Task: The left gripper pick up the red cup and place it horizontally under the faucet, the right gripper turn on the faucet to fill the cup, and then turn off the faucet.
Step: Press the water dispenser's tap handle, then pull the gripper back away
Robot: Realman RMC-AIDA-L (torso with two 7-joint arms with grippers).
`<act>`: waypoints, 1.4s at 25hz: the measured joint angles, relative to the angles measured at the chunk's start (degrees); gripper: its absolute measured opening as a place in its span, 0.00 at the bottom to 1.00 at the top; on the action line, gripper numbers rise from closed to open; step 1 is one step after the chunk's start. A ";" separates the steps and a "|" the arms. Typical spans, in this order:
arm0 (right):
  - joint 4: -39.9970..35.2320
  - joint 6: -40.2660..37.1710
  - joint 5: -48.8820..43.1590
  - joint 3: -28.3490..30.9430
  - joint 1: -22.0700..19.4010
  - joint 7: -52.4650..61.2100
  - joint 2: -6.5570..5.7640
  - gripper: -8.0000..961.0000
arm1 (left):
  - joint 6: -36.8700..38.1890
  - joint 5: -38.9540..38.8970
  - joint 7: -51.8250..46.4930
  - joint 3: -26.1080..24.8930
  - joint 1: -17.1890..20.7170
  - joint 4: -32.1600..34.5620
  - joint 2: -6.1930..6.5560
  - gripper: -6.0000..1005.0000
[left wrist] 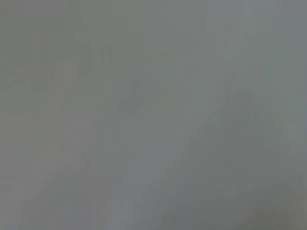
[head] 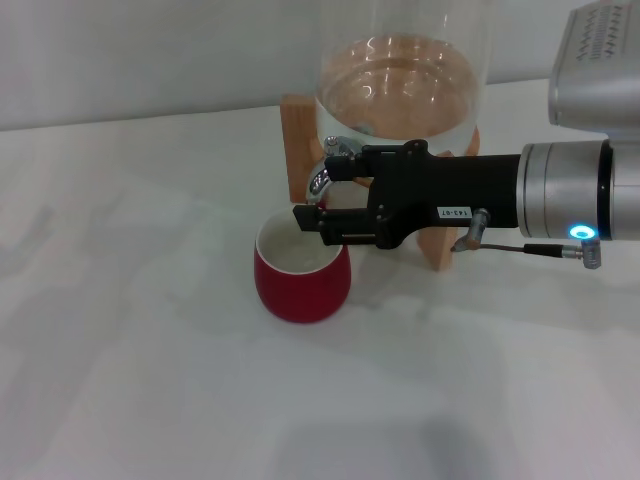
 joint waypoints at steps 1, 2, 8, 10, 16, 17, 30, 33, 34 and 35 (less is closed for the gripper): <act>-0.01 -0.03 -0.09 0.02 0.00 0.01 0.00 0.75 | -0.01 0.00 0.00 -0.01 0.00 0.00 0.00 0.88; -0.03 -0.05 -0.09 0.12 -0.01 0.00 0.00 0.75 | -0.02 0.00 0.00 -0.01 0.00 0.00 0.00 0.88; -0.07 -0.07 -0.17 1.28 -0.23 -0.02 -0.01 0.75 | -0.12 0.00 0.00 -0.04 0.00 0.00 0.00 0.88; -0.07 -0.21 -0.21 1.37 -0.27 -0.04 0.00 0.75 | -0.17 0.00 -0.01 -0.05 0.00 0.00 0.01 0.88; -0.13 -0.01 -0.31 2.24 -0.44 -0.04 0.00 0.75 | -0.31 0.00 -0.08 -0.04 0.00 0.00 0.00 0.88; -0.15 0.54 -0.22 2.42 -0.44 -0.04 0.00 0.75 | -0.32 0.00 -0.08 -0.08 0.00 0.00 0.01 0.88; -0.54 3.48 1.02 2.09 0.02 -0.54 0.00 0.75 | -0.11 0.00 -0.09 -0.13 0.00 0.00 -0.13 0.88; -1.18 2.60 1.00 2.01 0.08 -0.68 0.01 0.75 | -0.23 0.00 -0.10 -0.14 0.00 -0.01 -0.15 0.88; -1.36 2.44 1.00 1.98 0.12 -0.72 0.03 0.75 | -0.25 0.00 -0.12 -0.14 0.00 0.00 -0.16 0.88; -1.50 2.31 0.98 1.97 0.15 -0.74 0.05 0.75 | -0.28 0.00 -0.19 -0.14 0.00 0.00 -0.17 0.88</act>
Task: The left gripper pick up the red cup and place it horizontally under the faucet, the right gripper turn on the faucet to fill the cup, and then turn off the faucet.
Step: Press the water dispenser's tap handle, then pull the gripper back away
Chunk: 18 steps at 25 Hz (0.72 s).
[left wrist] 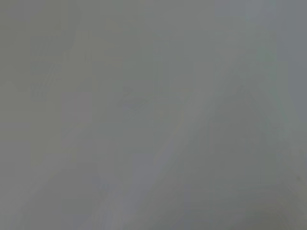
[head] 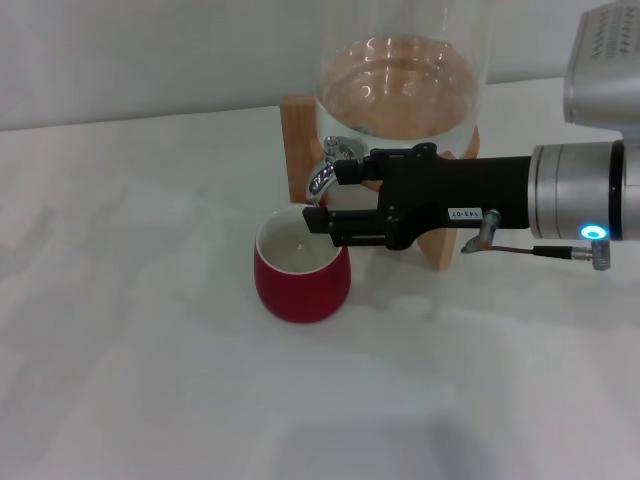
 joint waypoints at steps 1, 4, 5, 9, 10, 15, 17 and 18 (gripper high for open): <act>-0.13 -0.19 -0.10 -0.01 0.05 0.00 0.03 0.75 | -0.02 0.00 -0.08 0.00 0.00 0.00 0.00 0.88; -0.22 -0.97 -0.89 -0.01 0.07 0.12 0.03 0.75 | -0.04 0.00 -0.23 0.00 0.04 0.00 -0.01 0.88; -0.23 -1.05 -1.06 0.04 0.07 0.18 0.03 0.75 | -0.04 0.00 -0.24 0.01 0.06 0.00 -0.01 0.88; -0.24 -1.13 -1.33 0.50 -0.05 0.30 0.04 0.75 | -0.05 0.00 -0.25 0.07 0.10 0.00 -0.01 0.88; -0.25 -1.14 -1.34 0.58 -0.10 0.31 0.04 0.75 | -0.05 0.00 -0.25 0.08 0.10 0.00 -0.01 0.88; -0.24 -1.17 -1.34 0.73 -0.25 0.32 0.02 0.75 | -0.05 0.00 -0.25 0.23 0.04 0.00 -0.01 0.88; -0.25 -1.20 -1.34 0.82 -0.34 0.33 -0.01 0.75 | -0.05 0.00 -0.25 0.26 0.00 0.00 -0.01 0.88; -0.24 -1.20 -1.34 0.93 -0.39 0.33 -0.02 0.75 | -0.05 0.00 -0.27 0.28 0.00 0.00 -0.01 0.88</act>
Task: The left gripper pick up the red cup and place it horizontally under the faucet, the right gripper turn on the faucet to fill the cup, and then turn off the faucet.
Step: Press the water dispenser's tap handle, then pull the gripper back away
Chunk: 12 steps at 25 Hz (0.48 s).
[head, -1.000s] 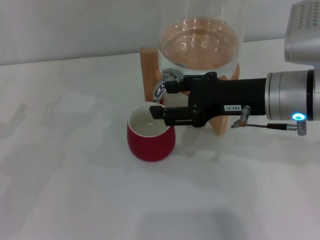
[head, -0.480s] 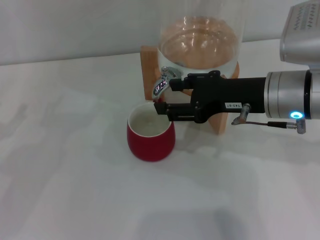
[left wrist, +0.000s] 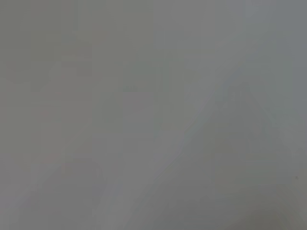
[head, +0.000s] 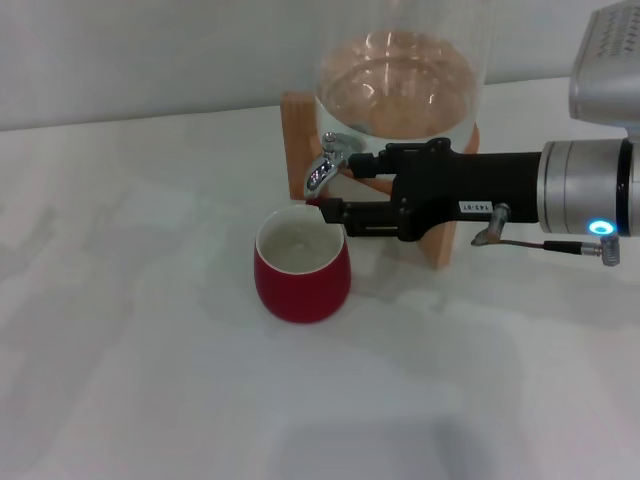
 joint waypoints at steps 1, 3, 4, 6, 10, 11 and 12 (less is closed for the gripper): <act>0.00 0.00 0.00 0.08 -0.03 0.00 0.00 0.75 | -0.01 0.00 -0.02 0.01 0.00 0.00 0.00 0.88; 0.00 -0.01 0.00 0.42 -0.17 -0.01 -0.02 0.75 | -0.05 0.00 -0.04 0.07 0.00 0.00 0.00 0.88; 0.00 -0.02 0.00 0.58 -0.20 0.00 -0.02 0.75 | -0.06 0.00 -0.04 0.07 0.00 0.00 0.00 0.88; 0.00 -0.12 0.00 0.72 -0.25 0.03 -0.03 0.75 | -0.08 0.00 -0.05 0.08 0.00 0.00 0.00 0.88; -0.17 -0.29 0.02 0.76 -0.33 0.03 -0.04 0.75 | -0.09 0.00 -0.07 0.08 0.00 0.00 0.00 0.88; -0.26 -0.29 0.03 0.76 -0.33 0.03 -0.03 0.75 | -0.09 0.00 -0.07 0.08 0.00 0.00 0.00 0.88; -0.35 -0.30 0.03 0.76 -0.33 0.03 -0.03 0.75 | -0.09 0.00 -0.07 0.08 0.00 0.00 0.00 0.88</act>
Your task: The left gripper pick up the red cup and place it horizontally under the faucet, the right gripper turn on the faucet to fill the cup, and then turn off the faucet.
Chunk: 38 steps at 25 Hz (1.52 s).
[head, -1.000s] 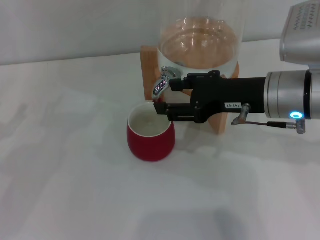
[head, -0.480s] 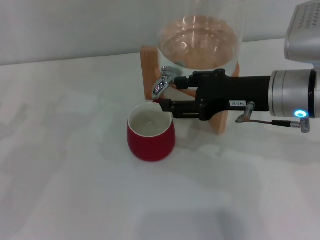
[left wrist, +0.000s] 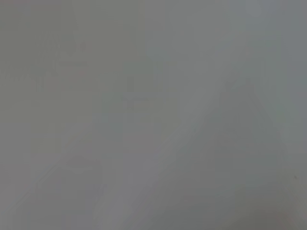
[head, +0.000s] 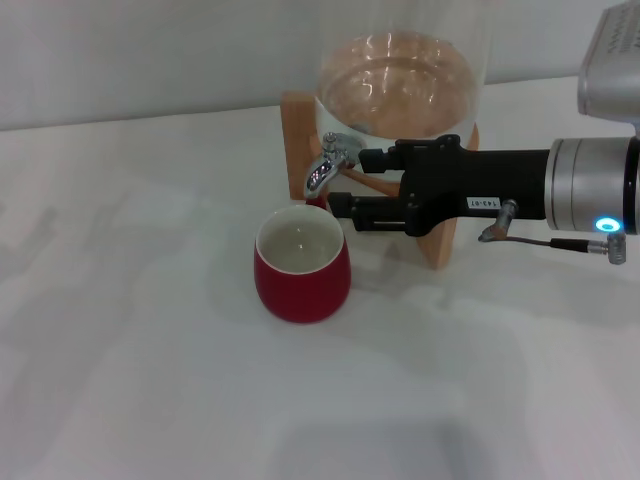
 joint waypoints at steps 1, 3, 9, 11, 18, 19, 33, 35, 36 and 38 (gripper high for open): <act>-0.02 0.00 0.00 0.05 0.00 0.00 0.00 0.75 | -0.01 0.00 0.00 0.00 0.00 0.00 0.00 0.88; -0.09 0.28 0.16 0.40 0.00 0.00 0.00 0.75 | -0.06 0.00 0.00 0.00 0.00 0.00 0.00 0.88; 0.03 3.11 0.89 1.40 0.00 -0.06 0.00 0.75 | -0.10 0.00 0.00 0.00 0.17 0.00 0.00 0.88; 0.13 4.94 1.72 2.58 0.03 -0.27 0.00 0.75 | -0.10 0.00 0.00 -0.01 0.18 0.00 0.00 0.88; 0.21 8.35 2.21 7.58 -0.52 -0.33 0.01 0.75 | -0.08 0.00 0.00 -0.25 0.28 0.00 0.05 0.88; 0.20 9.03 2.21 8.86 -0.66 -0.26 0.00 0.75 | -0.03 0.00 0.00 -0.27 0.28 0.00 0.07 0.88; 0.00 16.77 -0.26 30.68 -3.09 1.54 -0.07 0.75 | 0.63 0.00 0.04 -0.36 -0.07 0.00 0.38 0.87; -0.15 16.74 -1.00 32.98 -2.91 1.39 -0.07 0.75 | 0.63 0.00 0.01 -0.34 -0.07 0.00 0.38 0.87; -0.21 16.68 -1.16 33.91 -2.86 1.12 -0.08 0.75 | 0.63 0.00 -0.04 -0.31 -0.07 0.00 0.38 0.87; -0.45 16.44 -1.53 37.21 -2.59 -0.35 -0.08 0.75 | 0.56 0.07 -0.46 -0.25 0.10 0.00 0.43 0.87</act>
